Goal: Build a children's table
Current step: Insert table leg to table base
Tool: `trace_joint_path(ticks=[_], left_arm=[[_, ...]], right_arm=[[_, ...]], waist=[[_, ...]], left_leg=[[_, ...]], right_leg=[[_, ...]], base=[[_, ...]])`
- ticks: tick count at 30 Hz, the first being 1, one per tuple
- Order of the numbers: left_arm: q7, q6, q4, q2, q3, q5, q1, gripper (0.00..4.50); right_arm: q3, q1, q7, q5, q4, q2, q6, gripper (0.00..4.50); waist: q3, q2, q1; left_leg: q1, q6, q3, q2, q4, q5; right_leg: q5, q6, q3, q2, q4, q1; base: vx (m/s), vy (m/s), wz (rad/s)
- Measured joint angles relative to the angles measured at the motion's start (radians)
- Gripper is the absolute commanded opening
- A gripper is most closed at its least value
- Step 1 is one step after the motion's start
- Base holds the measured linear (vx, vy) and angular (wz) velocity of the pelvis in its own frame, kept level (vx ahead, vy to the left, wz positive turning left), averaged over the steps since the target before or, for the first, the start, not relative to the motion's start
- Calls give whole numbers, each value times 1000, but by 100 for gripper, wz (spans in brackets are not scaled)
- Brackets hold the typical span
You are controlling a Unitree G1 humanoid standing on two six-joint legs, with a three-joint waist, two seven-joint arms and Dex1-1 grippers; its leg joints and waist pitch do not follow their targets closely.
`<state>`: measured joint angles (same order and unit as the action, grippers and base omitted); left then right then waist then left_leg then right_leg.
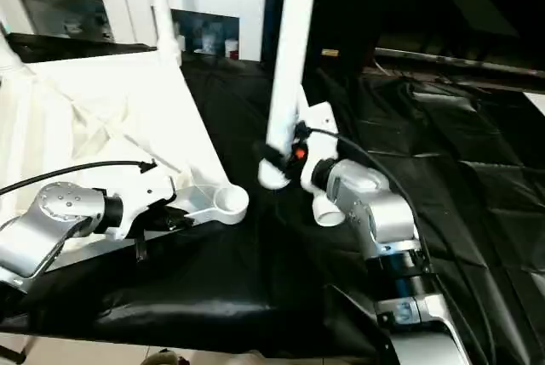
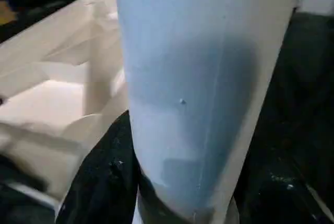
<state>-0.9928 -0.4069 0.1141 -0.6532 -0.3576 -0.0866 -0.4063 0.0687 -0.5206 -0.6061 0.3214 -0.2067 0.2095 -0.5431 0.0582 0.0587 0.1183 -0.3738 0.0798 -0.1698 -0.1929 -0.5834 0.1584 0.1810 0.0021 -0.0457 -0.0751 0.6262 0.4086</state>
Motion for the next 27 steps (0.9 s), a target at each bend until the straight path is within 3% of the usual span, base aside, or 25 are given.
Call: trace_joint_path(ticks=[8, 18, 27], left_arm=[[-4, 19, 0, 47, 8, -10, 16, 0], [8, 44, 24, 88, 23, 2, 15, 0], [13, 62, 45, 108, 32, 3, 14, 0]], right_arm=[[48, -3, -69, 19, -35, -24, -12, 191], [114, -32, -101, -23, -81, -33, -2, 191], [119, -38, -115, -45, -104, -31, 13, 191]], waist=[[0, 2, 7], [-1, 3, 17], [-1, 3, 22]], left_leg=[[0, 0, 0, 0, 0, 0], [0, 0, -1, 0, 0, 0], [1, 0, -1, 0, 0, 0]], right_leg=[[0, 0, 0, -1, 1, 0], [2, 3, 0, -1, 1, -1], [2, 3, 0, -1, 1, -1]], base=[[0, 0, 0], [0, 0, 0], [0, 0, 0]])
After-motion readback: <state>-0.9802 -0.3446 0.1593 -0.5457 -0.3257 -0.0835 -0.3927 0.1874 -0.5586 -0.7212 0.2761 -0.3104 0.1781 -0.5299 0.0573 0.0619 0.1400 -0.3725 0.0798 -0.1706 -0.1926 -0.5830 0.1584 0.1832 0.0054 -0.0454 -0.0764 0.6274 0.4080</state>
